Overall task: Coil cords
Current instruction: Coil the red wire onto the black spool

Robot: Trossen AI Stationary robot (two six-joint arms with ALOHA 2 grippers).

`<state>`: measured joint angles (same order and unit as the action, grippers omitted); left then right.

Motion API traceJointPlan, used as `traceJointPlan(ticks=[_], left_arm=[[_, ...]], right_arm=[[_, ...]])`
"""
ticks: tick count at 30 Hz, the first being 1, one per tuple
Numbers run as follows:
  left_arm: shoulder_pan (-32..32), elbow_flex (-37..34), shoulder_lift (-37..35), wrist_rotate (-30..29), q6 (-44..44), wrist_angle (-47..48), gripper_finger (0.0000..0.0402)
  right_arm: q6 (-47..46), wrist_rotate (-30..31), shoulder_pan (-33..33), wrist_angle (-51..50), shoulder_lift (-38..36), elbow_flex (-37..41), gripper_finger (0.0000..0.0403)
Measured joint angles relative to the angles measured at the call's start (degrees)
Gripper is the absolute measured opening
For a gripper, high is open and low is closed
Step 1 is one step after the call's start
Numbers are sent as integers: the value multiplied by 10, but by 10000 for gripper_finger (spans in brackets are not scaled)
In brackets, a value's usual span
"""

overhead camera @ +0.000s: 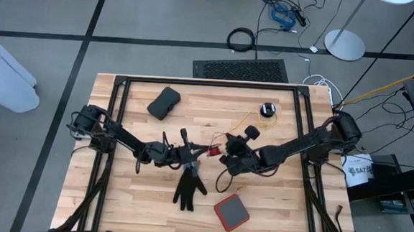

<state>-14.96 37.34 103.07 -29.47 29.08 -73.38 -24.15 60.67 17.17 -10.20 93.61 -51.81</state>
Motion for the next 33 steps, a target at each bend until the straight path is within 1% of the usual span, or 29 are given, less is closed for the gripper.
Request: traceJointPlan(ticks=[3,8,12,19,24,28,33], left_arm=[[2,0,0,-1,-2,0,0],[1,0,0,-8,-2,-1,0],[1,0,0,-22,-2,-1,0],[2,0,0,-23,-1,-12,0],[2,0,0,-24,-1,-29,0],[2,0,0,-22,-2,-64,0],[2,2,0,20,-3,-101,0]], right_arm=[[-19,9,8,-44,-35,0,0],[-32,12,29,-81,-67,0,0],[-91,27,49,-148,-84,0,0],[-195,23,76,-239,-87,0,0],[-217,24,85,-255,-86,0,0],[-217,23,84,-255,-86,0,0],[-213,22,82,-238,-86,0,0]])
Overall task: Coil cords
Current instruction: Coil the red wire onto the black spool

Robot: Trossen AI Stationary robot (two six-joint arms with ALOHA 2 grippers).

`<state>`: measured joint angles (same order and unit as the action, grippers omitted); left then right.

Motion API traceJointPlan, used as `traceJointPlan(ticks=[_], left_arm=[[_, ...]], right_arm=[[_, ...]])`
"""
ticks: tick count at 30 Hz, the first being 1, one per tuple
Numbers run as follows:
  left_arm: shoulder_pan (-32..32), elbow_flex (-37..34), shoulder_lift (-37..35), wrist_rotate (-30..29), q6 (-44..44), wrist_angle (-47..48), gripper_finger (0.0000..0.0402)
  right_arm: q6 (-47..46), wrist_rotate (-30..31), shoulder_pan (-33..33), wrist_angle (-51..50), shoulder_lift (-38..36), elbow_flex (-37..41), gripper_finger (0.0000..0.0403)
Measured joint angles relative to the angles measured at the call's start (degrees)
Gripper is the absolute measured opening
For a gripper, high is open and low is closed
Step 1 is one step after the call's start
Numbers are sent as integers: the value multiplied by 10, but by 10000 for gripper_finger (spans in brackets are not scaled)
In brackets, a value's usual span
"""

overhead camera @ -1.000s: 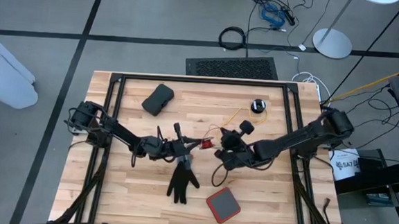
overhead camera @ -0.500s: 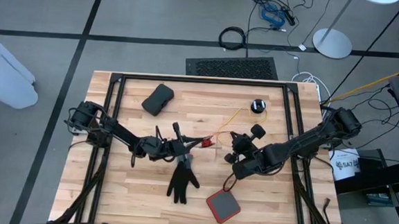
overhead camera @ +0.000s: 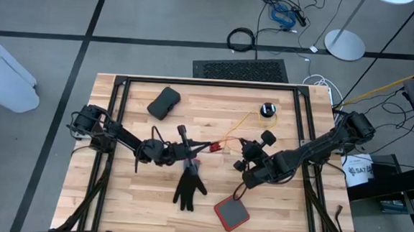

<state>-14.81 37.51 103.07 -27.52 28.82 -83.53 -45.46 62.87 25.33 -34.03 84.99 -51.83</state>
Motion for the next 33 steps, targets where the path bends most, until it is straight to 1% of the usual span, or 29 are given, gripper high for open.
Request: traceJointPlan(ticks=[3,5,12,20,26,28,33], left_arm=[[0,8,0,4,0,-9,0],[1,12,0,6,0,-22,0],[11,31,0,12,2,-31,0],[39,40,0,12,4,-22,0],[50,40,0,12,5,20,0],[51,40,0,12,5,35,0],[51,40,0,10,16,35,0]], right_arm=[[22,-2,-5,31,0,0,0],[52,-11,-11,71,2,0,0],[197,-58,-38,271,42,0,0],[254,-118,-60,415,110,0,0],[273,-138,-65,465,120,0,0],[280,-141,-66,468,120,-5,0],[284,-161,-70,467,120,-32,0]])
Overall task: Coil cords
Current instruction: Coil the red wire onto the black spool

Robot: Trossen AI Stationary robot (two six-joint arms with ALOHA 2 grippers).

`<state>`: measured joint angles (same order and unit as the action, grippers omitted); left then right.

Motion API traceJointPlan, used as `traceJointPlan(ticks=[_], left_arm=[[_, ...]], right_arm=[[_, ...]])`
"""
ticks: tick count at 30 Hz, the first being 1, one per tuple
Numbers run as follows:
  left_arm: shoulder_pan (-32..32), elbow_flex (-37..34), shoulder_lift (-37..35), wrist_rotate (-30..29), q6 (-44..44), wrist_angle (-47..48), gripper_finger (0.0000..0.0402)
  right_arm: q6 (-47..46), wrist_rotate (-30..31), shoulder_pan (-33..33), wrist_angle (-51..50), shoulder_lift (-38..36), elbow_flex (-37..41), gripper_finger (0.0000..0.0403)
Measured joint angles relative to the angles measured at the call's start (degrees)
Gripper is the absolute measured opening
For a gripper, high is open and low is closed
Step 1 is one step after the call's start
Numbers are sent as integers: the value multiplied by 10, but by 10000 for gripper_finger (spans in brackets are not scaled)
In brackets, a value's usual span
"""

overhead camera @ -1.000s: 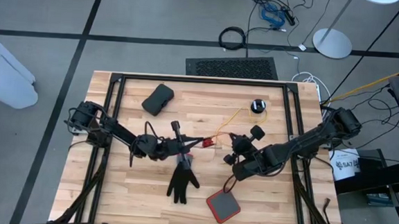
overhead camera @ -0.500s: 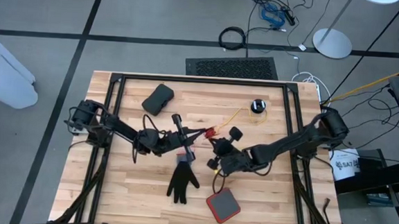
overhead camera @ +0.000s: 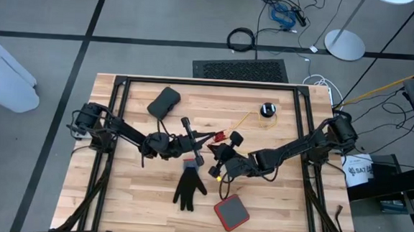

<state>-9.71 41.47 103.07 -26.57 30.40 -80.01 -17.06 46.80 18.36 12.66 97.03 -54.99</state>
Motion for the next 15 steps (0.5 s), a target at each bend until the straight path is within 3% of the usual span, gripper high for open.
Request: traceJointPlan(ticks=[7,15], left_arm=[[0,0,-2,-12,20,19,0],[-11,-1,0,-19,81,71,0]], right_arm=[[7,3,0,-26,0,-41,0],[-16,-38,2,-132,0,-102,0]])
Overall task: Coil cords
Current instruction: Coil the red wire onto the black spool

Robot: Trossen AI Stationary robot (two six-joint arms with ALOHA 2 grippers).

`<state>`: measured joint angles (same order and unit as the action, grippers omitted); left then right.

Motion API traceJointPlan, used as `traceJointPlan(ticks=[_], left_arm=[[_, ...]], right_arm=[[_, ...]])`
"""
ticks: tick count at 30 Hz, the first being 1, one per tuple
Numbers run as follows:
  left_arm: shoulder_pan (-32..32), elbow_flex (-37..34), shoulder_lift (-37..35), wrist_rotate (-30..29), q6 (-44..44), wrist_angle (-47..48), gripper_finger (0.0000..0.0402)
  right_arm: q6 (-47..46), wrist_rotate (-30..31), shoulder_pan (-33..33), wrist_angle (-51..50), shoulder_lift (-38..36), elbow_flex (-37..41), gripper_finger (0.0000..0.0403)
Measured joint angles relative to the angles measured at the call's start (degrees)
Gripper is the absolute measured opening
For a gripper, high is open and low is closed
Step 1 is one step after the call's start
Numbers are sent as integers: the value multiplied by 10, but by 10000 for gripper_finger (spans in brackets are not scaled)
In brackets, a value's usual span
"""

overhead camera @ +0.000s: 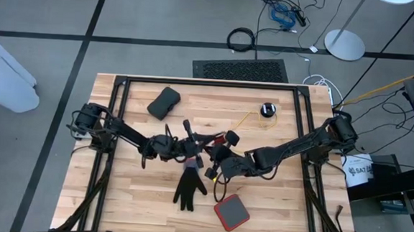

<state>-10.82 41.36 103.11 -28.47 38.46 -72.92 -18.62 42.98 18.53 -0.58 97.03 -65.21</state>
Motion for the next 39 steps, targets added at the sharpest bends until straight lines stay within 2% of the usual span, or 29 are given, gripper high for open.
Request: traceJointPlan(ticks=[3,12,18,26,39], left_arm=[[-2,-4,0,-2,0,9,0],[-8,-6,0,-11,15,33,0],[-10,-6,0,-15,15,38,0],[-19,-6,0,-11,15,46,0],[-26,-6,0,-2,9,39,0]], right_arm=[[-20,-6,-1,-60,0,-28,0],[-110,-20,14,-335,-3,-121,0],[-153,-37,22,-480,-18,-150,0],[-172,-73,22,-582,-38,-151,0],[-168,-51,15,-658,-40,-151,0]])
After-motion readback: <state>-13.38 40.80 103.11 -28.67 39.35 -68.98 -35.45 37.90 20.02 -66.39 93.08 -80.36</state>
